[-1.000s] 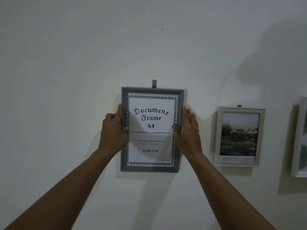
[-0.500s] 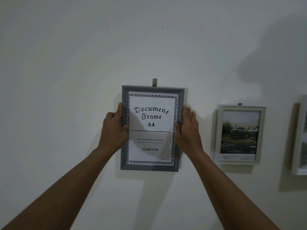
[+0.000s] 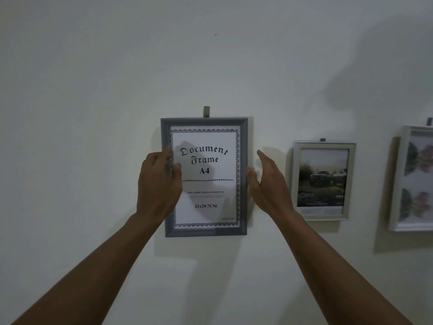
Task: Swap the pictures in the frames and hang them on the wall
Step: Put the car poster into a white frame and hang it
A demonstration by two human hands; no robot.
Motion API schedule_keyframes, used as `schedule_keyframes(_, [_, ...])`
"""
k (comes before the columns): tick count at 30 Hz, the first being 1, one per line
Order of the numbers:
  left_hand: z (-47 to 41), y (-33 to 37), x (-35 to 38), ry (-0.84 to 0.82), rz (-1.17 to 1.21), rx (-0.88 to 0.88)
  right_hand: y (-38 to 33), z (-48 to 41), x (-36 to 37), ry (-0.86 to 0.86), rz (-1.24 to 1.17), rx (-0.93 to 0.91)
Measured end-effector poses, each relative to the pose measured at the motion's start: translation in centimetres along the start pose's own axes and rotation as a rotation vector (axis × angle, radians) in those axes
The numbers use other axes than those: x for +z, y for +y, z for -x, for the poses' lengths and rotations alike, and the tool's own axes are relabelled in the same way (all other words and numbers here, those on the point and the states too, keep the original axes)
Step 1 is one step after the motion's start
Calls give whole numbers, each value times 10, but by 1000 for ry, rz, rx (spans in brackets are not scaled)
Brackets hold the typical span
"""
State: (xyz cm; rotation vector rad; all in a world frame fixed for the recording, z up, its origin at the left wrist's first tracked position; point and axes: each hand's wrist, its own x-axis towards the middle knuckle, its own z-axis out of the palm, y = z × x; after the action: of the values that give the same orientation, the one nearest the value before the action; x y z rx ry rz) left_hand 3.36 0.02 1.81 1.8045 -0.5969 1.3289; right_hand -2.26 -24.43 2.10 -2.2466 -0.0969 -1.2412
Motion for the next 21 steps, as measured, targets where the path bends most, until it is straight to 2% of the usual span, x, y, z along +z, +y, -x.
schedule_keyframes(4, [19,49,18,-90,86,131,13,12,-38,-17,97,50])
schedule_keyframes(6, [29,75,33,-171,140,140,25,16,-60,-36,150,100])
schedule_keyframes(10, [41,122,74,-372,212,1,57,24,-109,-86,205,195])
schedule_keyframes(14, [46,159,119,-471,220,-132,95,29,-156,-98,237,299])
schedule_keyframes(21, [57,195,180,-420,210,-317,168,18,-186,-130,140,402])
